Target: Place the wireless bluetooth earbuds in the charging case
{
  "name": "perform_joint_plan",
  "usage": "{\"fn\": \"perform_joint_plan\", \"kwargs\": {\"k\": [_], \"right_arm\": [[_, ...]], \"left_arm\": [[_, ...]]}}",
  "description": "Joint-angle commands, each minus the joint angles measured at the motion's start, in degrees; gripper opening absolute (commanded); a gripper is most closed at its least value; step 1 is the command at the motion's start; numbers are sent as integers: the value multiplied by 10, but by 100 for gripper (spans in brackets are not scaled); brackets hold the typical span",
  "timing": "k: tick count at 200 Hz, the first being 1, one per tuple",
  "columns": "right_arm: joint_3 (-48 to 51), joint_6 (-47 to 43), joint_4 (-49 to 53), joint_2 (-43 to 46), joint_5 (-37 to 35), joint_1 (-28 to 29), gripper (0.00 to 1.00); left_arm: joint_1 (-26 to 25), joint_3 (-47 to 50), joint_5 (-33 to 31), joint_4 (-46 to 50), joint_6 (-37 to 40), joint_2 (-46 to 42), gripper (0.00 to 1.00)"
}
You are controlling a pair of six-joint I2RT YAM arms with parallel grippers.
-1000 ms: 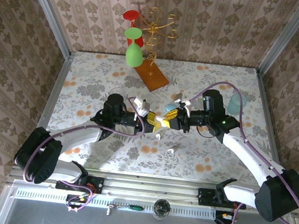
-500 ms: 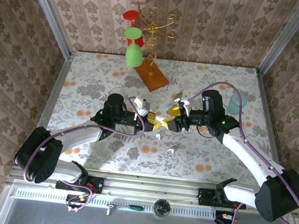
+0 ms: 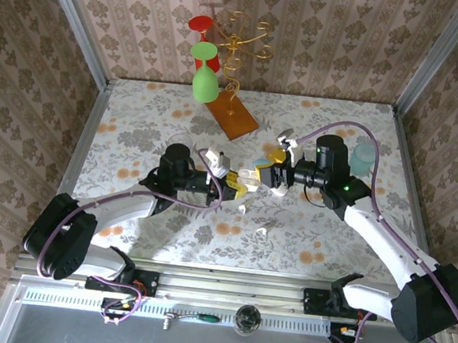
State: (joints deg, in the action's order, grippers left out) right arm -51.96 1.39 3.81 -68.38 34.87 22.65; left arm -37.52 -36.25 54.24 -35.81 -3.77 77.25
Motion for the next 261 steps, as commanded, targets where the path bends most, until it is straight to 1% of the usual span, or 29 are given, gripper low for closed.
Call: {"fn": "perform_joint_plan", "kwargs": {"k": [1, 24, 33, 54, 57, 67, 80, 96, 102, 120, 129, 157, 183, 215, 226, 243, 261], "right_arm": [[-24, 26, 17, 12, -24, -2, 66], [-18, 38, 13, 39, -35, -2, 68], [-12, 44, 9, 52, -47, -3, 71], [3, 63, 8, 75, -107, -7, 78], [7, 70, 8, 77, -121, -7, 80], [16, 89, 6, 81, -150, -8, 80], [20, 114, 24, 75, -188, -9, 79], [10, 130, 66, 51, -201, -10, 77], [6, 136, 80, 37, -202, -10, 74], [-4, 160, 112, -10, -193, -9, 69], [-6, 171, 119, -34, -177, -9, 66], [-15, 200, 152, -103, -133, -2, 58], [-16, 223, 191, -153, -128, 11, 52], [6, 225, 179, -181, -116, 39, 49], [0, 228, 175, -200, -116, 49, 47], [-13, 239, 162, -234, -112, 64, 41], [-40, 239, 164, -273, -110, 79, 40]], "left_arm": [[1, 7, 14, -23, 15, -4, 0], [9, 14, 8, -30, 10, -5, 0], [14, 20, 2, -36, 9, -6, 0], [30, 36, -10, -68, -2, -8, 0], [33, 39, -14, -74, -6, -8, 0], [43, 50, -26, -103, -21, -12, 0], [57, 62, -41, -132, -37, -19, 0], [72, 74, -63, -148, -43, -35, 0], [77, 79, -71, -150, -42, -42, 0], [90, 93, -95, -158, -41, -63, 0], [96, 98, -102, -159, -40, -73, 0], [107, 105, -106, -145, -36, -94, 0], [108, 105, -107, -123, -27, -105, 0], [109, 103, -108, -119, -21, -100, 0], [108, 102, -107, -120, -20, -96, 0], [109, 100, -106, -123, -21, -92, 0], [108, 100, -103, -121, -23, -94, 0]]}}
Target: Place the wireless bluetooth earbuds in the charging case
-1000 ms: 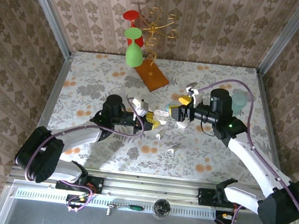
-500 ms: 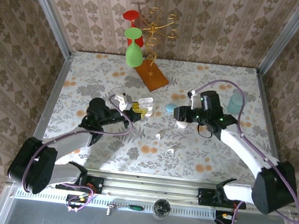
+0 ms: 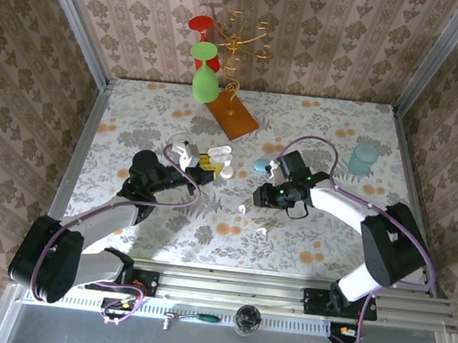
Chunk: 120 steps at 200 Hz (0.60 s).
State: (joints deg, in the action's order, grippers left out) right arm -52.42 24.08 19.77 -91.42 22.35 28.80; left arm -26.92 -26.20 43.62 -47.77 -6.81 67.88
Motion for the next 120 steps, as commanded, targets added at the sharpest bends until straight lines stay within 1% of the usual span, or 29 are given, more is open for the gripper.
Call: {"fn": "perform_joint_plan", "kwargs": {"k": [1, 60, 82, 120], "right_arm": [[-37, 12, 5, -45, 16, 18, 40], [-81, 19, 1, -123, 36, 30, 36], [-90, 13, 3, -138, 50, 33, 36], [-96, 13, 6, -156, 51, 34, 35]], "left_arm": [[2, 0, 3, -1, 7, 0, 0], [2, 11, 3, 2, 5, -3, 0], [1, 10, 3, 3, 5, -3, 0], [1, 8, 6, 3, 5, 0, 0]]}}
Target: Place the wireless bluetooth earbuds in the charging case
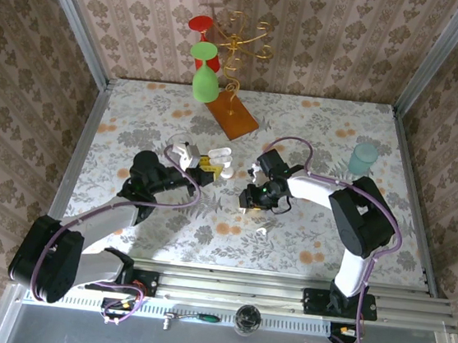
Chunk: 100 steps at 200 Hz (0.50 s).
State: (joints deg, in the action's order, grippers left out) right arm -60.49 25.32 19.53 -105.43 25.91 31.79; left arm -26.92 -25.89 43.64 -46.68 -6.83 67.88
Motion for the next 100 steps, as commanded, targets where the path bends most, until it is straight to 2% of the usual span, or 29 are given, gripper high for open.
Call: {"fn": "perform_joint_plan", "kwargs": {"k": [1, 62, 100], "right_arm": [[-16, 1, 9, -16, 16, 4, 35], [-9, -2, 15, -7, -9, 2, 22], [3, 2, 10, 17, -33, -5, 22]], "left_arm": [[1, 5, 6, -8, 5, 0, 0], [0, 4, 7, -11, 5, 6, 0], [0, 3, 6, -10, 6, 8, 0]]}}
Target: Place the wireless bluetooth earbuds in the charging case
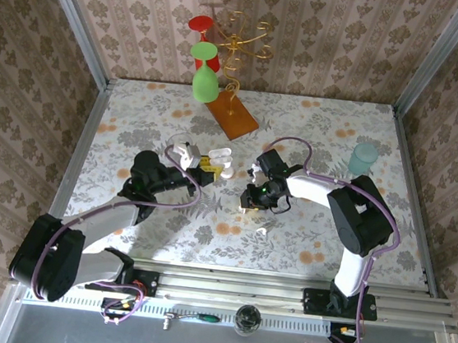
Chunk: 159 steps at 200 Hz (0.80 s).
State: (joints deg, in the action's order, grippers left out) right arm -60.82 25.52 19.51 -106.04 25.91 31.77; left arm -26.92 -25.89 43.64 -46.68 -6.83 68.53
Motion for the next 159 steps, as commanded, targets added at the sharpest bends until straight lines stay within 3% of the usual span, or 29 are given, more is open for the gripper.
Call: {"fn": "perform_joint_plan", "kwargs": {"k": [1, 53, 97, 159], "right_arm": [[7, 1, 11, 25, -35, -5, 22], [48, 32, 2, 66, -83, -22, 23], [45, 29, 2, 61, -79, -27, 37], [19, 25, 11, 31, -62, -27, 37]], "left_arm": [[0, 3, 6, -10, 6, 1, 0], [0, 3, 4, -8, 10, 5, 0], [0, -2, 9, -11, 8, 13, 0], [-3, -5, 9, -9, 8, 13, 0]]}}
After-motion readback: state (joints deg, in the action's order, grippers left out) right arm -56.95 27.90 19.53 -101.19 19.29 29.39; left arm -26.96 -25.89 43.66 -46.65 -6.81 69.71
